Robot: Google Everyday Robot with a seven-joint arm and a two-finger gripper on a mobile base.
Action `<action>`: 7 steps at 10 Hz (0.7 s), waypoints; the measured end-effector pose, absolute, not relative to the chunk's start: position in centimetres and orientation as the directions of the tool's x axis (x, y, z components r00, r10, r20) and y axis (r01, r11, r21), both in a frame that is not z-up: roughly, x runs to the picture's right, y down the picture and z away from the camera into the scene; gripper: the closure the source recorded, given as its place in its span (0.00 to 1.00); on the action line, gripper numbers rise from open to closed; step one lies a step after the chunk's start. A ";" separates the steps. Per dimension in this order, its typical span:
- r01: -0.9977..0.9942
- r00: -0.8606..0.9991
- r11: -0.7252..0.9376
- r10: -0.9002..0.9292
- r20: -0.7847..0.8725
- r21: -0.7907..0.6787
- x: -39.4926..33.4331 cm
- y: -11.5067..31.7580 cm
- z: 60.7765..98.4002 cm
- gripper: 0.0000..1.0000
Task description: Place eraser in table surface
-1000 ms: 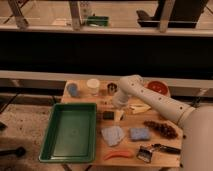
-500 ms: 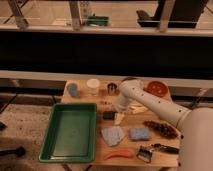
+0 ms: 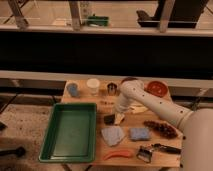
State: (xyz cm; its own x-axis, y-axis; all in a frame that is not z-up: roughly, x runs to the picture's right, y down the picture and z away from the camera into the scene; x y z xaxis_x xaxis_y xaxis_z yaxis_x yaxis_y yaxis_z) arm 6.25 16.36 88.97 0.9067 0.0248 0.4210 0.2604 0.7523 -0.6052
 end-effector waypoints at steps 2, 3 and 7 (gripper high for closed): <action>0.261 0.907 0.753 0.024 0.421 -0.604 6.3 16.3 88.9 1.00; 0.261 0.907 0.752 0.023 0.421 -0.604 6.3 16.3 88.9 1.00; 0.275 0.907 0.765 -0.005 0.421 -0.583 5.8 15.2 87.7 1.00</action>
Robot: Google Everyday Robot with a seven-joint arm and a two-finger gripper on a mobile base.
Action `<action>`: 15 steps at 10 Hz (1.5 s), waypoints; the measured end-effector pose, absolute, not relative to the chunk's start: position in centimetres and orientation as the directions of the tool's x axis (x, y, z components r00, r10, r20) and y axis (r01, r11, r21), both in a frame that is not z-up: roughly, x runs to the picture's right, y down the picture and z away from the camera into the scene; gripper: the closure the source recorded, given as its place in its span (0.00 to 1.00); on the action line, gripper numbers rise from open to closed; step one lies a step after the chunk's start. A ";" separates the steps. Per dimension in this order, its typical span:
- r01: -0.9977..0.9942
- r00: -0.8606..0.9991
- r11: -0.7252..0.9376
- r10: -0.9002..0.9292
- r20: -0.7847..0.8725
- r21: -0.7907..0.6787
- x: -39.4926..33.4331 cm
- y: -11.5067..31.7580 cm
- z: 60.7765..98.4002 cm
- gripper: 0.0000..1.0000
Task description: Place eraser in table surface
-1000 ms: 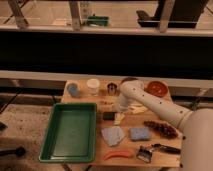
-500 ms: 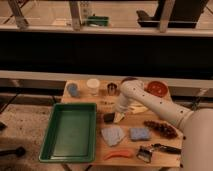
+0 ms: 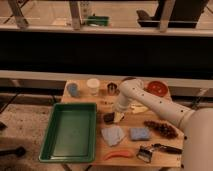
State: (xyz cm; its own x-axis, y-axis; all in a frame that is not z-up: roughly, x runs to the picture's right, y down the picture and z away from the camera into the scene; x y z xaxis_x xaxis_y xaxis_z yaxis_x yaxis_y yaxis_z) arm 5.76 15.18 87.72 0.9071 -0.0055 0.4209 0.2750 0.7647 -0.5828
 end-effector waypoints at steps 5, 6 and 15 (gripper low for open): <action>0.298 0.904 0.799 -0.061 0.423 -0.522 4.8 8.8 79.1 1.00; 0.300 0.904 0.801 -0.066 0.422 -0.518 4.8 8.1 78.1 1.00; 0.312 0.892 0.785 -0.049 0.449 -0.536 4.2 9.1 82.3 1.00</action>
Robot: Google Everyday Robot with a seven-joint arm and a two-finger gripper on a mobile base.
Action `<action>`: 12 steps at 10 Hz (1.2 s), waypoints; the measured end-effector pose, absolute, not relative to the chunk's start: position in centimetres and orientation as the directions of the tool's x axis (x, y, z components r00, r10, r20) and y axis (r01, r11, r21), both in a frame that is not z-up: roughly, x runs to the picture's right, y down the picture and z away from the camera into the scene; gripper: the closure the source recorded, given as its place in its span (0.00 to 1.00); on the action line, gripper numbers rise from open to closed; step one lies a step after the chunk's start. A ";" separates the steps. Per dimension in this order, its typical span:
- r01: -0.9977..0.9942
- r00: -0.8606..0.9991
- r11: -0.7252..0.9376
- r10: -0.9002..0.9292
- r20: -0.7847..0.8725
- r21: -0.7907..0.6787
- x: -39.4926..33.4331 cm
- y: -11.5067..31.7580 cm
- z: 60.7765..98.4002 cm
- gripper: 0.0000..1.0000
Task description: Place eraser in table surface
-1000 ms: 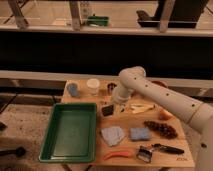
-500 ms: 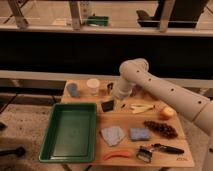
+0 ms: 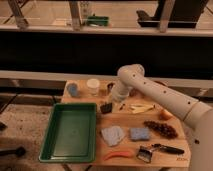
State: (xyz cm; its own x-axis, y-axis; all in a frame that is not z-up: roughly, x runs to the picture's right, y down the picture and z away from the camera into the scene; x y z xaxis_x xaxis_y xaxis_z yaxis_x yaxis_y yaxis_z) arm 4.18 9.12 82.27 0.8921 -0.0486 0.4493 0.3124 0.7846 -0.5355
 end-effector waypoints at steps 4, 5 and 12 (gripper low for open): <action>0.298 0.904 0.766 -0.034 0.427 -0.570 5.8 10.5 85.7 1.00; 0.292 0.906 0.765 -0.030 0.421 -0.574 6.0 10.6 86.1 1.00; 0.326 0.895 0.711 -0.021 0.445 -0.623 6.5 13.2 86.8 0.58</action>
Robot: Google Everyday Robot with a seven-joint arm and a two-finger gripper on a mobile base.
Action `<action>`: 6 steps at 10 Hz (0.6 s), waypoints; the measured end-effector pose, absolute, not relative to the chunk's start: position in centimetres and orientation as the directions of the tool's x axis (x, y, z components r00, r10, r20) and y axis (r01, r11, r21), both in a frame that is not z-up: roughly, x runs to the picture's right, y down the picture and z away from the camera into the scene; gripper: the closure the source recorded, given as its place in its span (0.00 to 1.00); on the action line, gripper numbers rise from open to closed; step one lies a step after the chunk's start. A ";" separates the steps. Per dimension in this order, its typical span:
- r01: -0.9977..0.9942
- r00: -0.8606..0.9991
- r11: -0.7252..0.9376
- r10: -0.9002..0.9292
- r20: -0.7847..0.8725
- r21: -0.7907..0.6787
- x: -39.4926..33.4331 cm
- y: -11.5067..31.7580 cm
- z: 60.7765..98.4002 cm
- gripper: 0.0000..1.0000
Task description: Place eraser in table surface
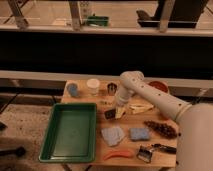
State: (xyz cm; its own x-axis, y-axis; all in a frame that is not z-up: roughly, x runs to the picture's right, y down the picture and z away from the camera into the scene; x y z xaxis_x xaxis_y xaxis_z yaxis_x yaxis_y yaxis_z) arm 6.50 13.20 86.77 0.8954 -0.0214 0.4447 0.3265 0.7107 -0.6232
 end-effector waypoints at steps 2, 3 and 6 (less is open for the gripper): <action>0.326 0.895 0.712 -0.020 0.447 -0.621 6.3 13.9 86.3 0.36; 0.322 0.896 0.717 -0.018 0.444 -0.619 6.6 14.0 86.2 0.28; 0.328 0.892 0.726 -0.027 0.451 -0.604 6.0 13.9 85.8 0.20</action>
